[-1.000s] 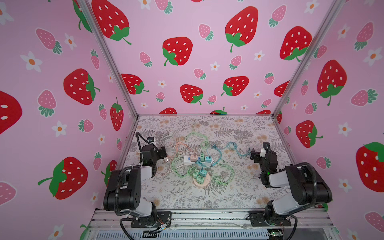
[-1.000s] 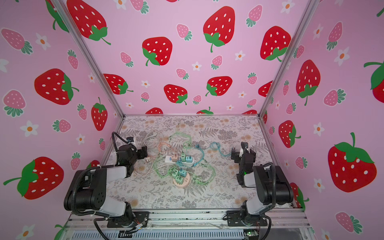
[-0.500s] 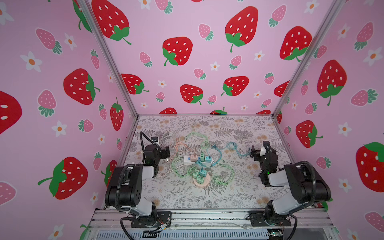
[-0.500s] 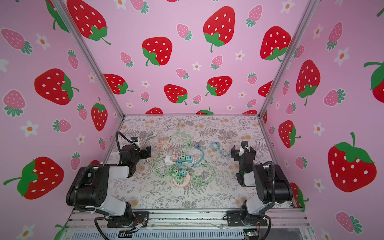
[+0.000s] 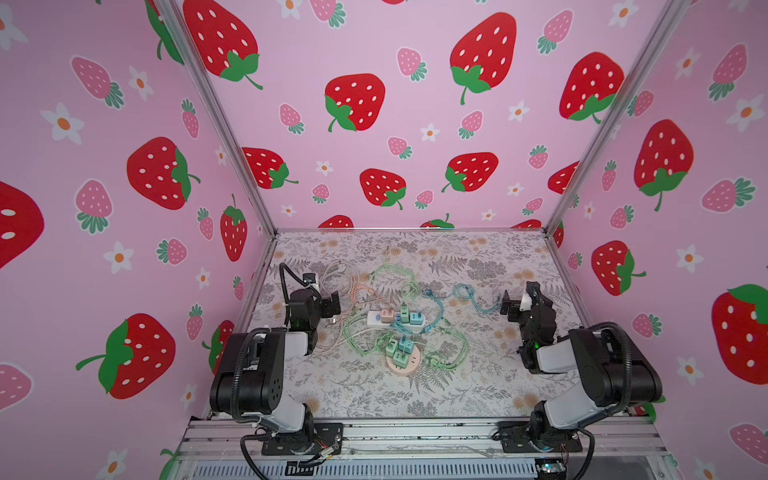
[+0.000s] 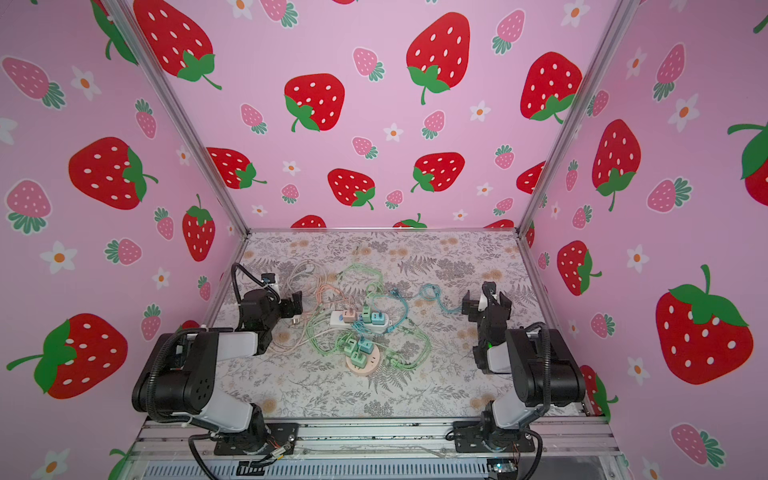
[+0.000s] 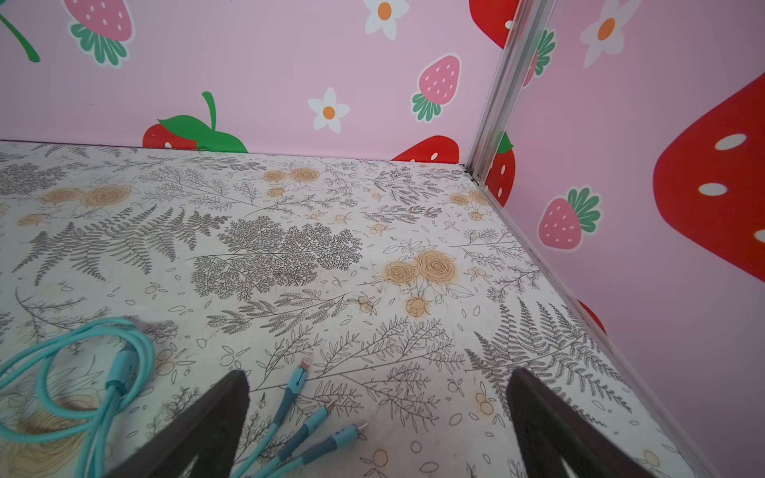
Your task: Insert the plug
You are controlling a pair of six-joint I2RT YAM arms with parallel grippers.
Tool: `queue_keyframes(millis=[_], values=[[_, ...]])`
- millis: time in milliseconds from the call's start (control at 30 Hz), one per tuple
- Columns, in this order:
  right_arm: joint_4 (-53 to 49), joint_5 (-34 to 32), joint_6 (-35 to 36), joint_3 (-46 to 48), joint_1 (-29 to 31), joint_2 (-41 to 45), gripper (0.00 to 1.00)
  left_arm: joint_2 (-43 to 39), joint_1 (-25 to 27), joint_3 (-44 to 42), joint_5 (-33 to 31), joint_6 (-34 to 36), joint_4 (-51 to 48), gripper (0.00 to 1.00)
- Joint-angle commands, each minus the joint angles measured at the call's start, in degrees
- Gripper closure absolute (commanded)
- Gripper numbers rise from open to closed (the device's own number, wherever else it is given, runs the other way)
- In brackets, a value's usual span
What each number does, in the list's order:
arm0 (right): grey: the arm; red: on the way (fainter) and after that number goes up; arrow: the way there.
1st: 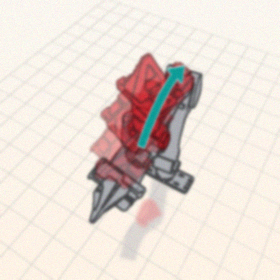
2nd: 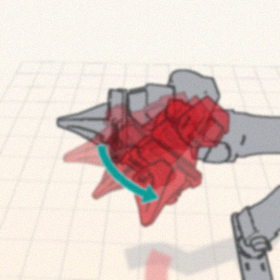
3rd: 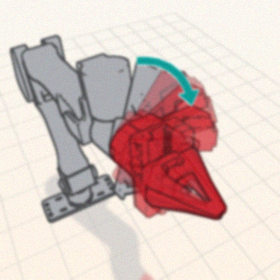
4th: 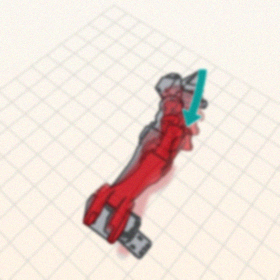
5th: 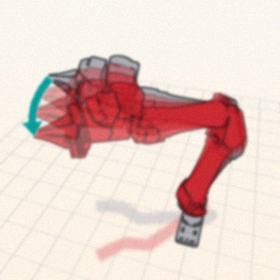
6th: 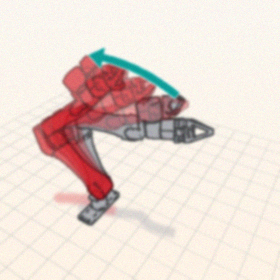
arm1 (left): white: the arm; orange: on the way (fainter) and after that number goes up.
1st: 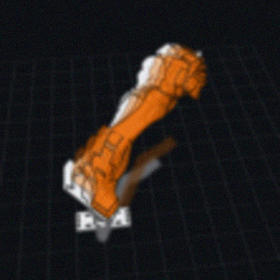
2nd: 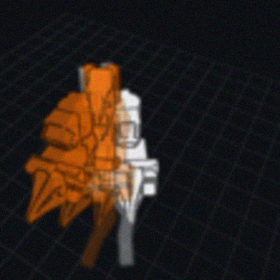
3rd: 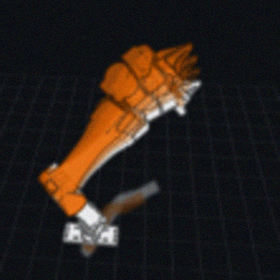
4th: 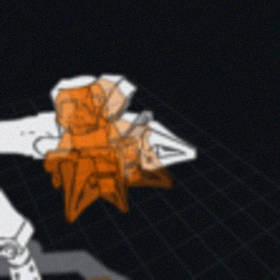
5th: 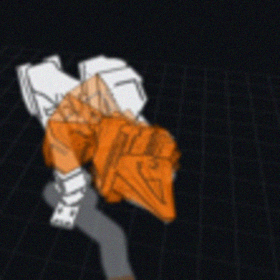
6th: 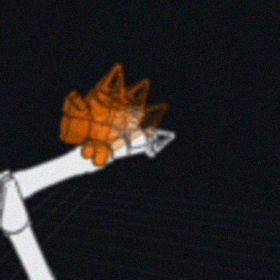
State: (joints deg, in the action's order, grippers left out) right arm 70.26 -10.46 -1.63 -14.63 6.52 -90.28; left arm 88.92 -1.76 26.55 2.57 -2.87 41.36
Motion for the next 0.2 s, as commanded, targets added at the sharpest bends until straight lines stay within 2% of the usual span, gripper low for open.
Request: queue_keyframes(millis=[0,167], values=[[1.36,-0.09,0.24,-0.95,0.22,-0.05,0.01,0.17,-0.15,0.0,-0.2,0.94,1.77,0.01],[1.82,0.13,0.48,-0.46,0.3,0.35,0.01,0.06,-0.17,0.0,-0.28,0.96,1.71,0.01]])
